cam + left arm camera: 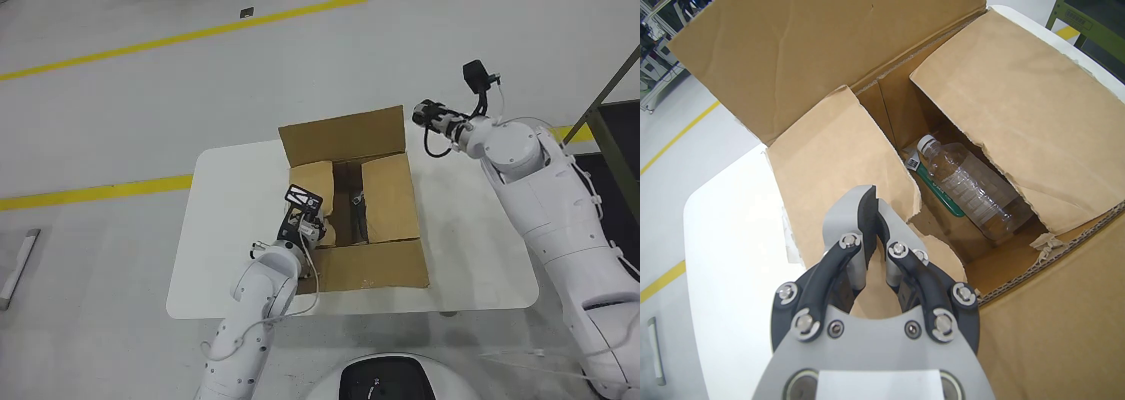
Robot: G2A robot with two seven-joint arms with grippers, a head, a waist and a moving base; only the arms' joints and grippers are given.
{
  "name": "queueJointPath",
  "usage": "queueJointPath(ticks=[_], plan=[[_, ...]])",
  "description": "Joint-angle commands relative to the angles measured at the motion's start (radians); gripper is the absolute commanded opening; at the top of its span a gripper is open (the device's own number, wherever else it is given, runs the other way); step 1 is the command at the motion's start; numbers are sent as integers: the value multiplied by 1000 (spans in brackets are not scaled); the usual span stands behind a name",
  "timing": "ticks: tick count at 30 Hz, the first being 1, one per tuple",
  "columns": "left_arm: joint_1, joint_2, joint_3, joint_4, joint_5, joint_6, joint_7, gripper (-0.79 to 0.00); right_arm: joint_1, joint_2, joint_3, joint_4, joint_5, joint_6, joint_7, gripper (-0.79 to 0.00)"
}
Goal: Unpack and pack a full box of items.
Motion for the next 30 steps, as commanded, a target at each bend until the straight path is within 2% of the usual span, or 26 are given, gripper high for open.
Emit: queueJointPath(ticks=[1,10,15,18,25,28,30], plan=[[3,1,-3,-11,4,3,0,0,-18,4,0,-44,-30,-16,-24,-785],[43,4,-62,-129,-36,55,13,0,-167,33,58,-325,-116,29,-48,-785],[72,4,-111,-202,-70,134,51,0,-216,42,87,-426,-121,60,-41,-785],[86,5,-139,-227,-83,167,71,0,-254,50,81,-491,-206,65,-35,-785],[105,8,-190,-179,-29,249,61,0,-355,67,120,-588,-272,136,23,-785],[89,6,-193,-121,60,335,30,0,-388,71,157,-583,-269,213,-5,-785],[72,3,-176,-72,119,385,37,0,-407,71,172,-568,-256,227,-28,-785]])
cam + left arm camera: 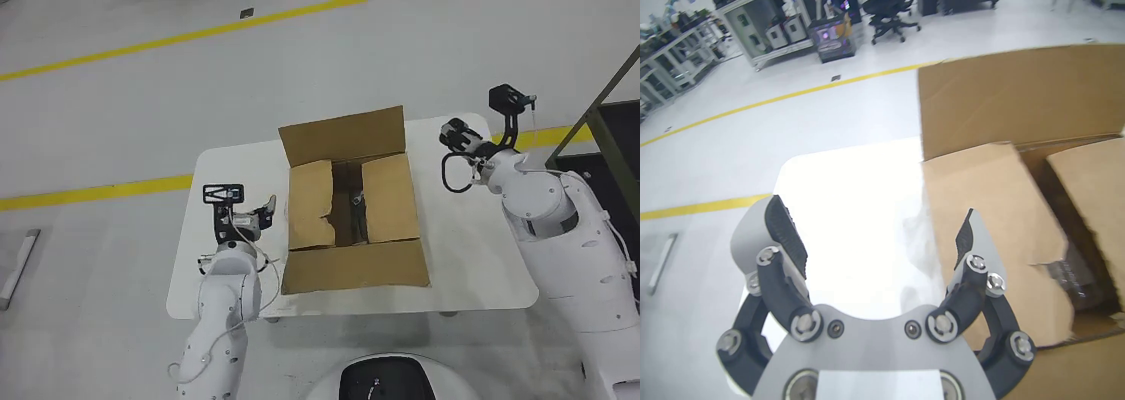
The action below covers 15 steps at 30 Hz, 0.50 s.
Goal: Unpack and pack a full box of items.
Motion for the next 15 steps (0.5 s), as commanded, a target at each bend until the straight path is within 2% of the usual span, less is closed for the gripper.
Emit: queueJointPath(ticks=[1,4,5,11,15], plan=[[-16,-5,18,46,33,52,4,-22,-17,0,9,24,6,7,-21,-785],[-44,-9,45,121,114,95,44,-659,-30,0,4,63,7,-22,-45,-785],[-49,-12,53,146,113,108,52,-785,-34,-1,3,75,19,-41,-52,-785],[-60,-12,75,222,198,70,131,-785,-68,0,-10,95,12,-123,-67,-785],[-33,-6,59,211,223,6,160,-785,-85,2,-6,90,15,-121,-63,-785]])
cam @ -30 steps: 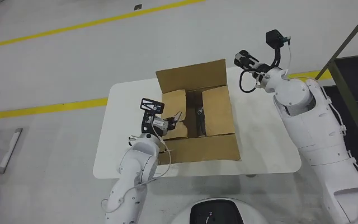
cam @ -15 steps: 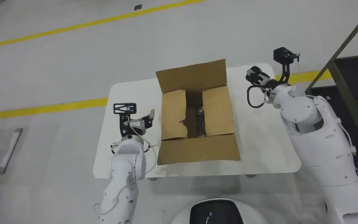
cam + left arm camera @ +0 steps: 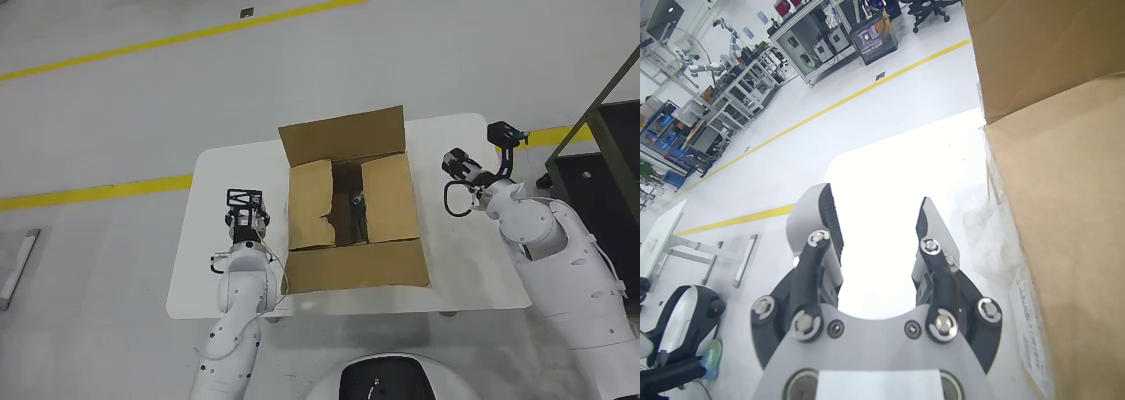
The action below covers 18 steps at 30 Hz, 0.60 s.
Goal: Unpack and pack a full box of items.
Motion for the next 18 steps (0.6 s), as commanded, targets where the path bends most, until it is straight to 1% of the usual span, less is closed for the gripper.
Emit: queueJointPath(ticks=[1,10,12,14,15,18], plan=[[16,3,-9,-10,14,-27,8,-785,-1,0,1,-1,4,6,0,-785],[18,3,-8,-9,14,-32,10,-785,-10,0,-4,-5,0,-5,0,-785],[21,4,-8,0,28,-50,21,-785,-22,0,-15,-9,-11,-51,-8,-785],[17,6,-2,16,56,-86,31,-785,-33,2,-25,2,-26,-116,-12,-785],[16,7,-2,29,68,-100,35,-785,-36,3,-30,9,-50,-139,-17,-785],[10,10,1,79,101,-142,43,-785,-47,2,-39,38,-29,-194,-25,-785]])
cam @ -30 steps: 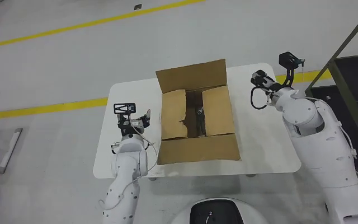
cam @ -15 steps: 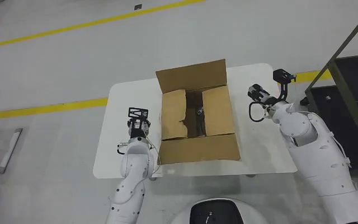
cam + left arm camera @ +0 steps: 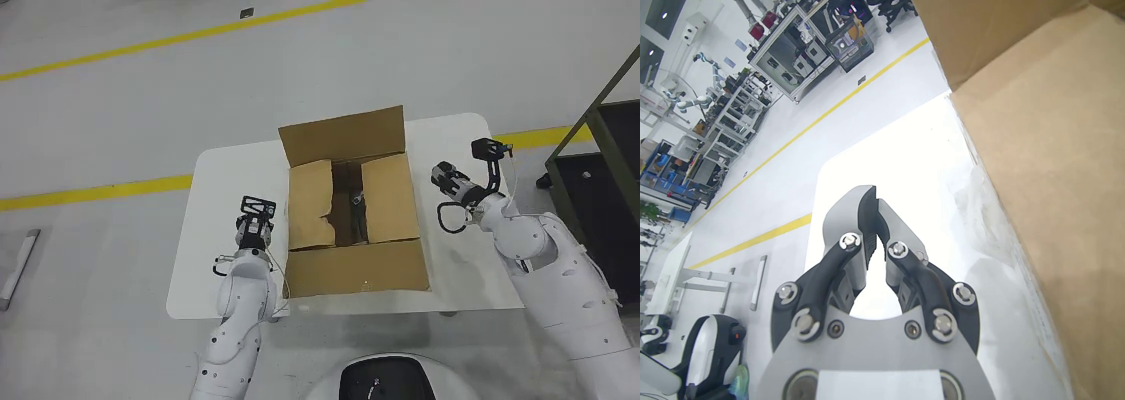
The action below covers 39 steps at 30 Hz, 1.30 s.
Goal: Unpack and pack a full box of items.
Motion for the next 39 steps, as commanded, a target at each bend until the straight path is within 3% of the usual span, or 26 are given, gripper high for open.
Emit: queueJointPath(ticks=[1,7,11,20,35,36,37,39], plan=[[-3,2,5,36,16,-43,5,-785,-3,0,-8,19,2,-21,-5,-785],[-15,5,18,92,64,-101,46,-785,4,-7,-48,68,-3,-47,-9,-785],[-11,8,21,87,45,-198,65,-785,8,-11,-70,90,14,-79,7,-785],[37,25,4,12,47,-369,130,-785,15,-3,-81,93,5,-167,108,-785],[124,55,-36,-95,115,-508,195,-779,-100,42,11,-69,-36,-241,280,-785],[126,56,-38,-98,120,-507,190,-329,-109,45,24,-80,-32,-238,286,-785],[127,57,-39,-103,127,-504,186,0,-116,48,35,-90,-29,-232,290,-782],[129,58,-40,-108,128,-496,187,0,-125,52,58,-108,0,-220,297,-723]])
